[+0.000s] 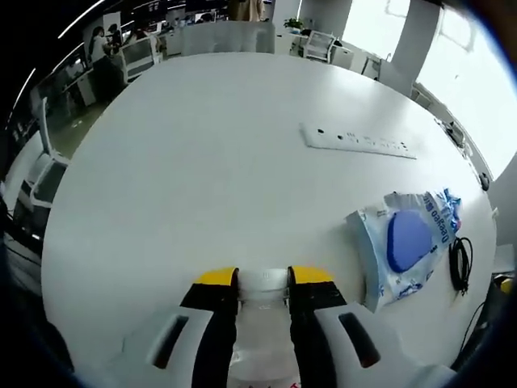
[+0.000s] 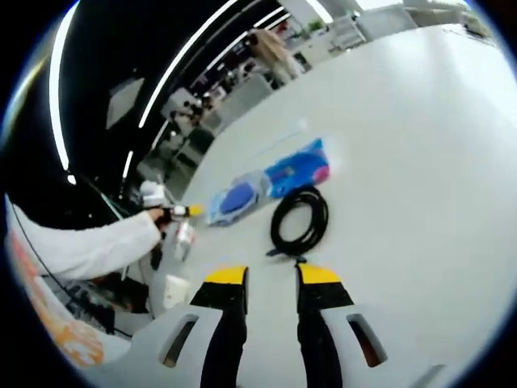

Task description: Arrange the tabletop items into an orderly group along one side of the table until the central work area is clear of visible clutter.

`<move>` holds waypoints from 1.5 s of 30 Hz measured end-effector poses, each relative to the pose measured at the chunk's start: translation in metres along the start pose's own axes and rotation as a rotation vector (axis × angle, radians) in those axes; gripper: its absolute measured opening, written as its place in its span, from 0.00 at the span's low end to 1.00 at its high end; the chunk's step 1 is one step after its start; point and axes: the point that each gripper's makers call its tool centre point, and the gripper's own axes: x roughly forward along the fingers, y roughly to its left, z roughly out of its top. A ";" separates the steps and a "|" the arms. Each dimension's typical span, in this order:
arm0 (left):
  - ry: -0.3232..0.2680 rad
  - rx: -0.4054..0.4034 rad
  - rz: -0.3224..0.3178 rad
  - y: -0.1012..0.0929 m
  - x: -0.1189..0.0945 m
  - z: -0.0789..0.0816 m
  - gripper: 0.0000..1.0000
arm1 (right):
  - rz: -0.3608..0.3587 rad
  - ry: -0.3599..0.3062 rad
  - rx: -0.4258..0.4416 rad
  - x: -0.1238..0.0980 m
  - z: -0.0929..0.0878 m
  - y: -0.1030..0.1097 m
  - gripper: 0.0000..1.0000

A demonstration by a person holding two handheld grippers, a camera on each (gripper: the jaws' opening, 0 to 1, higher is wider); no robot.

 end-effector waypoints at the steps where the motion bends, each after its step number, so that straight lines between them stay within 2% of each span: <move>1: -0.011 0.004 0.000 -0.001 -0.006 0.002 0.21 | -0.001 0.003 0.003 0.000 -0.001 -0.001 0.20; 7: -0.083 -0.001 -0.007 0.000 -0.038 0.009 0.21 | 0.015 -0.010 0.001 -0.003 -0.001 0.003 0.20; 10: -0.135 -0.008 -0.006 0.001 -0.060 0.011 0.21 | 0.025 -0.016 0.004 -0.003 -0.002 0.004 0.20; 14: -0.198 -0.015 -0.008 0.000 -0.090 0.009 0.21 | 0.044 -0.021 0.026 -0.003 -0.005 0.008 0.20; 16: -0.253 -0.044 0.005 0.004 -0.103 0.010 0.21 | 0.053 -0.021 0.025 -0.004 -0.006 0.011 0.20; 20: -0.294 -0.062 0.000 0.008 -0.122 0.002 0.21 | 0.062 -0.033 0.023 -0.005 -0.003 0.013 0.20; 25: -0.325 -0.059 -0.011 0.013 -0.130 -0.001 0.21 | 0.066 -0.051 0.025 -0.009 -0.001 0.014 0.20; 31: -0.356 -0.080 0.000 0.020 -0.147 -0.014 0.21 | 0.066 -0.047 0.036 -0.010 -0.007 0.013 0.20; 35: -0.353 -0.081 0.010 0.020 -0.155 -0.020 0.21 | 0.065 -0.043 0.041 -0.010 -0.009 0.012 0.20; 39: -0.405 -0.108 0.044 0.025 -0.159 -0.022 0.21 | 0.070 -0.054 0.043 -0.009 -0.004 0.012 0.20; 45: -0.437 -0.083 0.061 0.024 -0.166 -0.021 0.21 | 0.092 -0.073 0.052 -0.008 0.001 0.017 0.22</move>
